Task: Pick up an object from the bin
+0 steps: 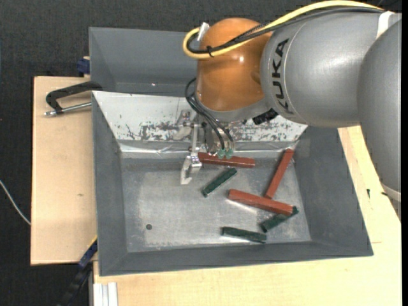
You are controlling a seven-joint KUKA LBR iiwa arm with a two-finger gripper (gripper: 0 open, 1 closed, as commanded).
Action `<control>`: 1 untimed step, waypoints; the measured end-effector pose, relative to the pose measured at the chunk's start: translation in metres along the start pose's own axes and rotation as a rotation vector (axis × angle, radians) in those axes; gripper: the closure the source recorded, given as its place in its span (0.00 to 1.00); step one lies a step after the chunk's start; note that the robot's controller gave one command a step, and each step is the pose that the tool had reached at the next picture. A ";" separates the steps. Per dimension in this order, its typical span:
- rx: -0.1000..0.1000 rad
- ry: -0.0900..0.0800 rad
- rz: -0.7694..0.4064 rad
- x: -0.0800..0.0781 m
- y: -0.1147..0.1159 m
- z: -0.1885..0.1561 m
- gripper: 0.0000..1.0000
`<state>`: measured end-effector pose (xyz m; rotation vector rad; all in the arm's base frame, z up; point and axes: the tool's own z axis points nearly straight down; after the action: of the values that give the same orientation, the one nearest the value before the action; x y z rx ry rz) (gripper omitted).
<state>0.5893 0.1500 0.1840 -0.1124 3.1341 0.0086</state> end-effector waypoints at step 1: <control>0.005 0.010 -0.011 0.006 -0.045 0.017 0.00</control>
Offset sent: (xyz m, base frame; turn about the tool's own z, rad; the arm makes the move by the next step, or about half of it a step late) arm -0.0133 -0.0499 -0.0941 -0.0636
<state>0.5867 0.1049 0.1669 -0.1304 3.1430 -0.0005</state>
